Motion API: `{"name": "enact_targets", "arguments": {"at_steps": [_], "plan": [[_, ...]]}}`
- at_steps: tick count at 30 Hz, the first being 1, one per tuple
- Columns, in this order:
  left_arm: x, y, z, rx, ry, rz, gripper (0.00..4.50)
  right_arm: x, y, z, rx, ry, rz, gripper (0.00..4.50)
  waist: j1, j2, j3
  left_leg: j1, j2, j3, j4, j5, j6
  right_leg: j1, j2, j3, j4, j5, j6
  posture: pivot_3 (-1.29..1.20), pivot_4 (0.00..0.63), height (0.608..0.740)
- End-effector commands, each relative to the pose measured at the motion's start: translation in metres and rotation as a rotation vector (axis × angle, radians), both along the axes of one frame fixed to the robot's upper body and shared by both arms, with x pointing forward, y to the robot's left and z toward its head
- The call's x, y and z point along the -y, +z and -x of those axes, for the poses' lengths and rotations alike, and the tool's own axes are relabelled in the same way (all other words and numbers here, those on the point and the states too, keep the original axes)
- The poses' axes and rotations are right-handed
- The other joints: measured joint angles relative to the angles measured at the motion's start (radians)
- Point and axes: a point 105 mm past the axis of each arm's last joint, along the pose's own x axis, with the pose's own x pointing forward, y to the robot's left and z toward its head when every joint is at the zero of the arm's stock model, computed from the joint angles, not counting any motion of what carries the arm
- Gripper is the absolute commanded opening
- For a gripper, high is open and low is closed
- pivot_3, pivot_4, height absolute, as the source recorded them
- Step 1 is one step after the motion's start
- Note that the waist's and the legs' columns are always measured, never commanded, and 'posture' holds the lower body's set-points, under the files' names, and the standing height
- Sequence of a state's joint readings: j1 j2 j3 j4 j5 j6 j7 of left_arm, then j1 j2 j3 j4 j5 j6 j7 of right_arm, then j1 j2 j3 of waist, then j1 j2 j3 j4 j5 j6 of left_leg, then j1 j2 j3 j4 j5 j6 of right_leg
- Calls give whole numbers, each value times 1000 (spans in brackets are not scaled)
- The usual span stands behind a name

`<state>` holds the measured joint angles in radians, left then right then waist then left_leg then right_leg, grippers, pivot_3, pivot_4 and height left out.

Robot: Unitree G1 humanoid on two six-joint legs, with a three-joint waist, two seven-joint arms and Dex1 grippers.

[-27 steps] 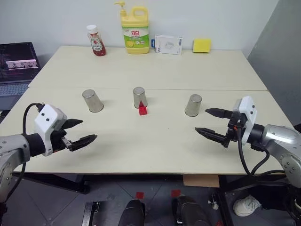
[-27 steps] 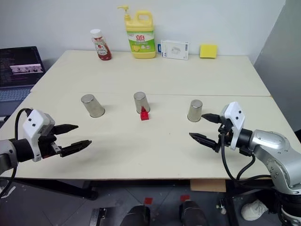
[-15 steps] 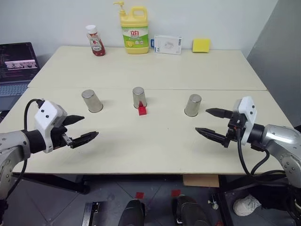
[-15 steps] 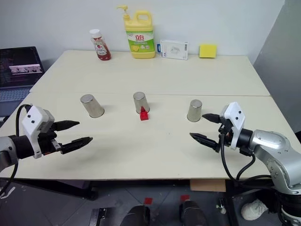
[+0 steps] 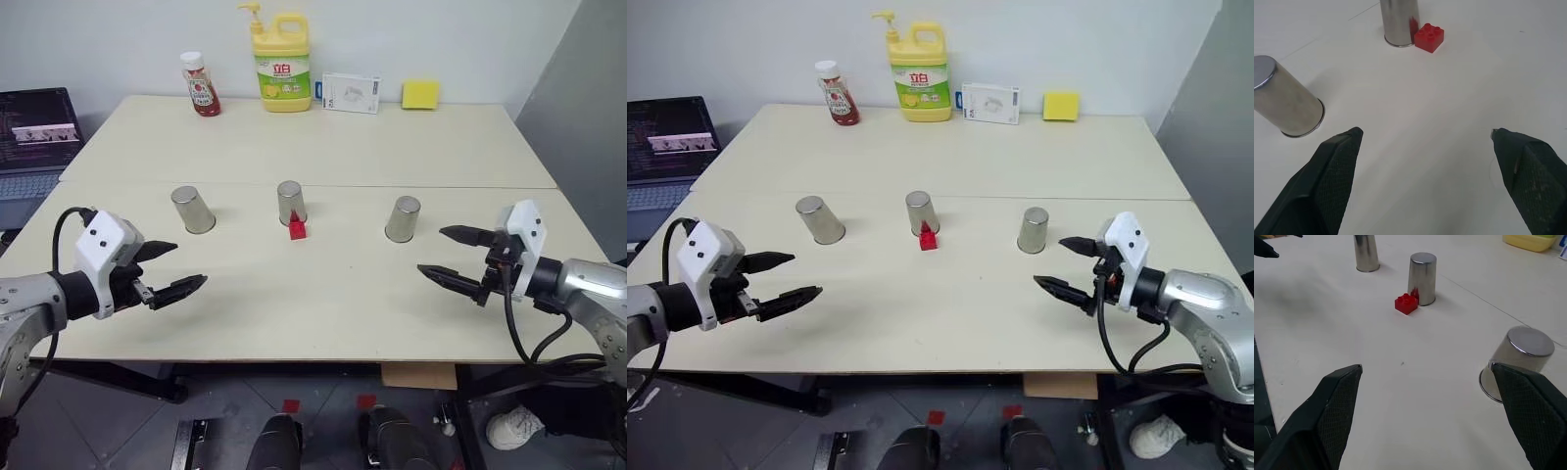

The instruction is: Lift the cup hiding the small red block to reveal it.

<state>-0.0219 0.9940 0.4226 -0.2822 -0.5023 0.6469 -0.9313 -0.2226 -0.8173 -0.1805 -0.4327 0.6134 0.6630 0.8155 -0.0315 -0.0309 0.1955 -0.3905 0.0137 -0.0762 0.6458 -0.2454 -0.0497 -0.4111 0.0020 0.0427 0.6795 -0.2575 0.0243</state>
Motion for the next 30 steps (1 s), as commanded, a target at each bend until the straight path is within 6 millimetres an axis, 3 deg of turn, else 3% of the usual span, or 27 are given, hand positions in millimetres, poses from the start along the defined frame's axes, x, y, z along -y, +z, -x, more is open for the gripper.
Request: {"name": "enact_targets", "arguments": {"at_steps": [1, 30], "plan": [[6, 9, -2, 33, -34, -25, 4462, 3, 15, 7, 48, 12, 9, 4500, 0, 0, 0, 0, 0, 0, 0, 0, 0, 0, 0, 0, 0, 0, 0, 0, 150, 740], [6, 3, -6, 11, -61, -28, 4462, -3, 17, 7, 57, 15, 7, 4500, 0, 0, 0, 0, 0, 0, 0, 0, 0, 0, 0, 0, 0, 0, 0, 0, 150, 740]]}}
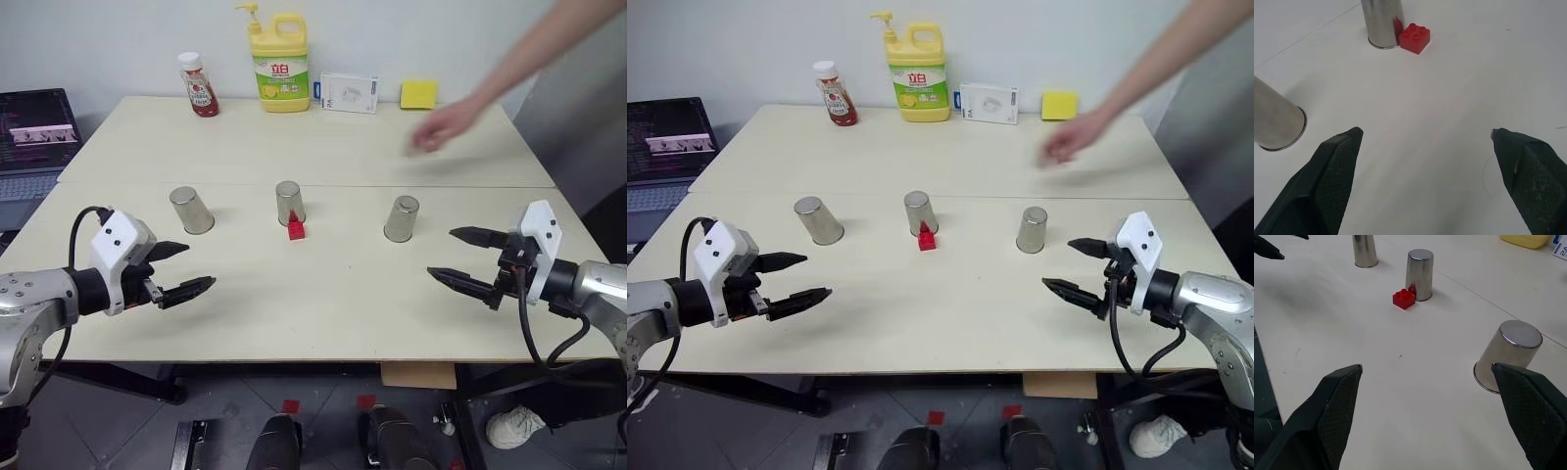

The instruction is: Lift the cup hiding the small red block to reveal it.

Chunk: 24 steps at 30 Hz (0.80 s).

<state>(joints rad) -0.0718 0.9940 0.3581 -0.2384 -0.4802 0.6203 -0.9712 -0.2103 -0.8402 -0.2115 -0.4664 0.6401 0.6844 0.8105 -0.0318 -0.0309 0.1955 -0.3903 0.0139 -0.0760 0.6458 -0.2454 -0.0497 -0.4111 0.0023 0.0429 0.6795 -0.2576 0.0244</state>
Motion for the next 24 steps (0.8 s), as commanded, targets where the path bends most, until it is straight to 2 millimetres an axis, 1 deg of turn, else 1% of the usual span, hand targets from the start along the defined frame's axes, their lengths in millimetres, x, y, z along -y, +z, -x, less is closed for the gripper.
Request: {"name": "enact_targets", "arguments": {"at_steps": [1, 16, 24], "plan": [[0, 8, 0, 34, -10, -24, 4462, -5, 10, 2, 47, 16, -1, 4500, 0, 0, 0, 0, 0, 0, 0, 0, 0, 0, 0, 0, 0, 0, 0, 0, 150, 740], [-1, 8, -1, 30, -14, -31, 4462, -7, 7, 3, 45, 22, -18, 4500, 0, 0, 0, 0, 0, 0, 0, 0, 0, 0, 0, 0, 0, 0, 0, 0, 150, 740], [-1, 8, -1, 28, -15, -36, 4462, -12, 8, 4, 48, 30, -16, 4500, 0, 0, 0, 0, 0, 0, 0, 0, 0, 0, 0, 0, 0, 0, 0, 0, 150, 740]]}}
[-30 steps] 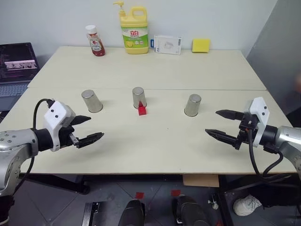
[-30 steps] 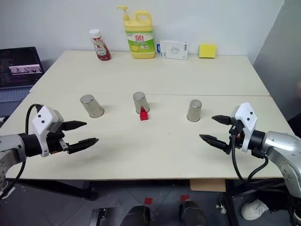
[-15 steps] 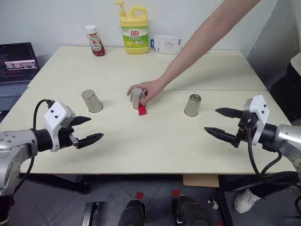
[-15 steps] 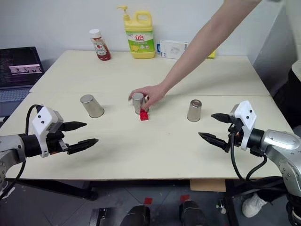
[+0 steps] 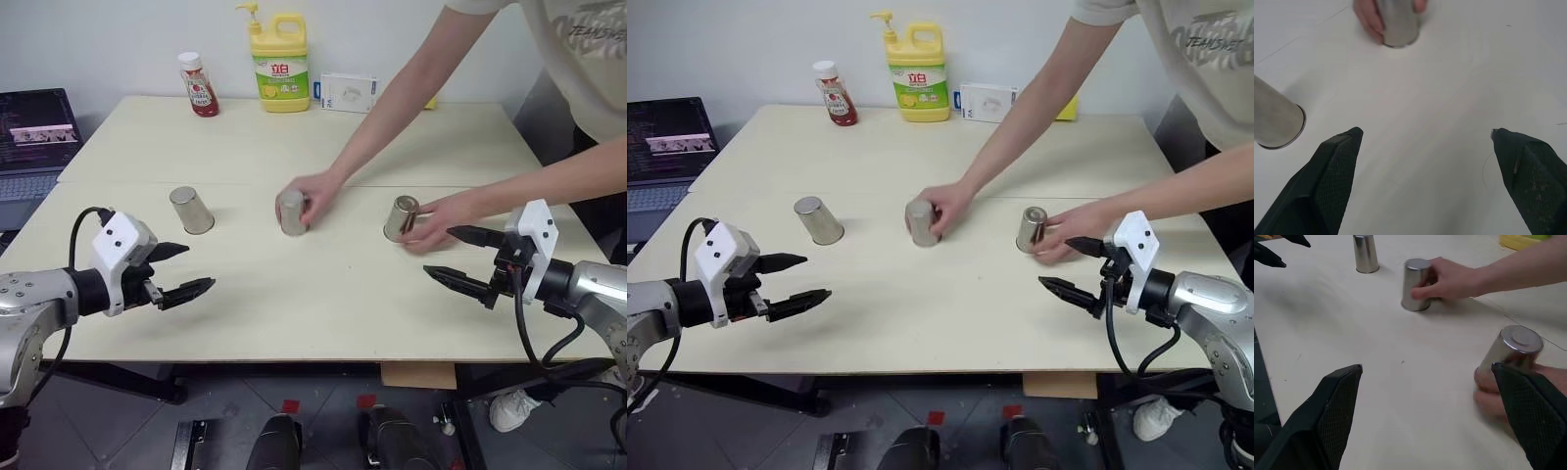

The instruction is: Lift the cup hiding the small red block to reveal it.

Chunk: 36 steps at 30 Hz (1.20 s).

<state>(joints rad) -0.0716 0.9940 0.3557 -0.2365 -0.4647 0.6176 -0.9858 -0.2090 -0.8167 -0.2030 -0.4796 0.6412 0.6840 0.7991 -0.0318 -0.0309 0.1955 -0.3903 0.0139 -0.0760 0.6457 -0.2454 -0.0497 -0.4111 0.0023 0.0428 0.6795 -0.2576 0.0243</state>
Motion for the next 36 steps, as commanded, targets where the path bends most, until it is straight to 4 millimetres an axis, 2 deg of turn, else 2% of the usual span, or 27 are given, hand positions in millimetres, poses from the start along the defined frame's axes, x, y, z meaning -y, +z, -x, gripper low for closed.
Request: {"name": "enact_targets", "arguments": {"at_steps": [1, 13, 19, 23, 27, 31, 36], "plan": [[-1, 9, -1, 35, -9, -24, 4462, -6, 10, 3, 45, 21, 3, 4500, 0, 0, 0, 0, 0, 0, 0, 0, 0, 0, 0, 0, 0, 0, 0, 0, 150, 740], [4, 11, -3, 42, -21, -12, 4462, -9, 13, 0, 52, 16, -9, 4500, 0, 0, 0, 0, 0, 0, 0, 0, 0, 0, 0, 0, 0, 0, 0, 0, 150, 740], [15, 18, -7, 60, -50, 19, 4462, -10, 11, -10, 63, -27, -16, 4500, 0, 0, 0, 0, 0, 0, 0, 0, 0, 0, 0, 0, 0, 0, 0, 0, 150, 740], [26, 23, -8, 22, -105, 90, 4462, -12, 9, -25, 78, -85, -17, 4500, -1, 0, 0, 0, 0, 0, 0, 0, 0, 0, 0, 0, 0, 0, 0, 0, 150, 740], [37, 24, -10, 35, -158, 55, 4462, -22, 8, -41, 89, -116, -21, 4500, -3, 0, 0, 0, 0, 0, 0, 0, 0, 0, 1, 0, 0, 0, 0, 0, 150, 740], [51, 25, -10, 37, -226, 55, 4462, -27, 1, -71, 35, -222, -17, 4500, -5, 0, 0, 0, 0, 0, 0, 0, 0, -1, 1, 1, 0, 0, 0, 0, 150, 740], [57, 22, -13, 43, -252, 37, 4462, -47, -1, -100, -44, -259, -84, 4500, -4, 0, 0, -2, 0, 0, 0, 0, 0, -2, 1, 1, 1, 0, 0, 0, 150, 740]]}}
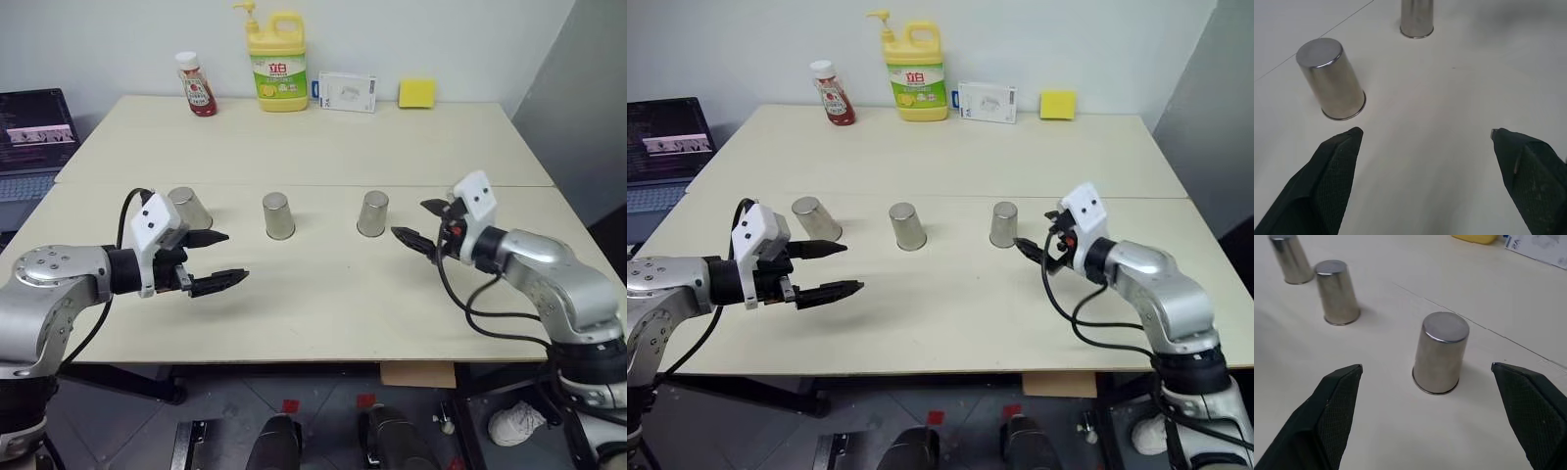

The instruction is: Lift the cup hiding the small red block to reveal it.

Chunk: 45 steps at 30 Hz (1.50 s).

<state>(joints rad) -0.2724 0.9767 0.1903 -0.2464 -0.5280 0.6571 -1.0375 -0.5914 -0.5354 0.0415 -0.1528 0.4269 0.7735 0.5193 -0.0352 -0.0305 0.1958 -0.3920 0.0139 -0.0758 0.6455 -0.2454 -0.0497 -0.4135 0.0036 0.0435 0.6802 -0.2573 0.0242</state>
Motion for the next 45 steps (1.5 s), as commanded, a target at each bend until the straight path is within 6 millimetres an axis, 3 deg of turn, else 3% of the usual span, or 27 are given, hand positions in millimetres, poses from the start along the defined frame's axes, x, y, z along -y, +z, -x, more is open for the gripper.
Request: {"name": "enact_targets", "arguments": {"at_steps": [1, 10, 22, 25, 30, 34, 37, 40, 45], "plan": [[8, 7, -1, 49, -40, -18, 4462, -10, 5, -21, -18, -42, -27, 4500, -1, 0, 0, 0, 0, 0, 0, 0, 0, 0, 0, 0, 0, 0, 0, 0, 150, 740], [9, 6, 0, 57, -58, -35, 4462, -29, 7, -63, -88, -90, -88, 4500, -2, 0, 0, -7, 0, 0, 0, 0, 0, -7, 0, 0, 1, 3, -5, 0, 150, 740], [6, 4, -2, 67, -50, -36, 4462, -46, -9, -84, -92, -82, 2, 4500, -7, 0, 0, -7, 0, 0, 0, 0, 0, -7, 0, 0, 1, 3, -5, 0, 150, 740], [6, 4, -3, 69, -49, -38, 4500, -48, -8, -85, -84, -77, -11, 3996, -10, 0, 0, -7, 0, 0, 0, 0, 0, -7, 0, 0, 1, 3, -5, 0, 150, 740], [7, 3, -4, 73, -53, -33, 4500, -52, -3, -82, -67, -55, -20, 2735, -13, 0, 0, -7, 0, 0, 0, 0, 0, -7, 0, 0, 1, 3, -5, 0, 150, 740], [10, 4, -5, 76, -57, -18, 4500, -52, 12, -77, -36, -33, -60, 2608, -14, 1, 0, -7, 0, 0, 0, 0, 0, -7, 0, 0, 1, 3, -5, 0, 150, 740], [16, 5, -5, 73, -71, 9, 4500, -46, 30, -69, 3, -19, -93, 2608, -13, 1, 0, -7, 0, 0, 0, 0, 0, -7, 0, 0, 2, 3, -5, 0, 150, 740], [20, 5, -3, 73, -90, 13, 4500, -27, 47, -60, 52, -42, -81, 2608, -9, 1, 0, -8, 0, -1, 0, 0, 0, -7, -1, -1, 1, 3, -5, 0, 150, 740], [30, 0, 0, 64, -131, 4, 4500, 12, 30, -48, 24, -135, 3, 2608, 0, 1, 0, -8, -2, -1, 0, 0, 0, -7, -2, -1, 1, 3, -5, 0, 150, 740]]}}
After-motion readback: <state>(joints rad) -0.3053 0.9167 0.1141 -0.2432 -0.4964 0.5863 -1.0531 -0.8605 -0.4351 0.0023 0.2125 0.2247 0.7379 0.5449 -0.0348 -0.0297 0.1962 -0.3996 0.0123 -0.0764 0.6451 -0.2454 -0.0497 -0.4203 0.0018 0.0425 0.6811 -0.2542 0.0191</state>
